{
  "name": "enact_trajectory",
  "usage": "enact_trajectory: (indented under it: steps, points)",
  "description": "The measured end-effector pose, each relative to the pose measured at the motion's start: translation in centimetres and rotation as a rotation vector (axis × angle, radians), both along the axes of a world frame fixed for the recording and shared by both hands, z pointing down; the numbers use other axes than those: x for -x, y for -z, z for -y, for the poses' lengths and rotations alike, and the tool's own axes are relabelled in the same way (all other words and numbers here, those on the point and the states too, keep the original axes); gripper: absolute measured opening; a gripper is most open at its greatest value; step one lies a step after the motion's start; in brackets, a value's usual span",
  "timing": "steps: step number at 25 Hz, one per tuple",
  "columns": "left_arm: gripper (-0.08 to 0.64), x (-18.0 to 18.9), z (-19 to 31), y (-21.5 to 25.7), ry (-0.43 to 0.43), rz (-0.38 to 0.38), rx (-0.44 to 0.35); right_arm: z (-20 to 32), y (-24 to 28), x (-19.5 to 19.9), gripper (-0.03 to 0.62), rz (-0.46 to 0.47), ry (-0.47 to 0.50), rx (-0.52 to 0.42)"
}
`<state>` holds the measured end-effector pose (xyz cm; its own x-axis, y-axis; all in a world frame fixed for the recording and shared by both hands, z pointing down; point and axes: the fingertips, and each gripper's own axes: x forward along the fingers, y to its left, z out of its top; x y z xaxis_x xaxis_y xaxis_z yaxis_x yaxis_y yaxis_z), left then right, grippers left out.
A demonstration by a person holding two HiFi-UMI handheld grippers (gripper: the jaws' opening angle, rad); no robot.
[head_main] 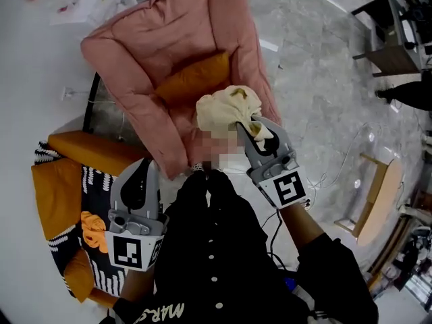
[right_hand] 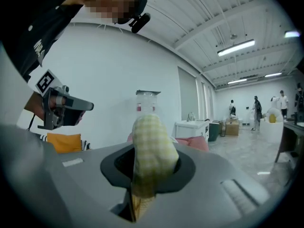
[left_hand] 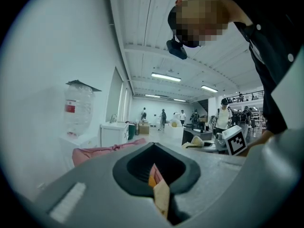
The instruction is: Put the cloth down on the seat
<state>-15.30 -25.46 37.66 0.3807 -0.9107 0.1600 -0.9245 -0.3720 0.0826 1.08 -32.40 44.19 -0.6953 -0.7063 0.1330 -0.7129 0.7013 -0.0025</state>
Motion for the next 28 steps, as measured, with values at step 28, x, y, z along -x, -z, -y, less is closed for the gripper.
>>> enact_trajectory:
  steps: [28]
  points:
    - [0.001,-2.8,-1.7,-14.8,0.014,-0.059,0.287,2.2,-31.6,2.7,0.091,-0.361,0.121,0.316]
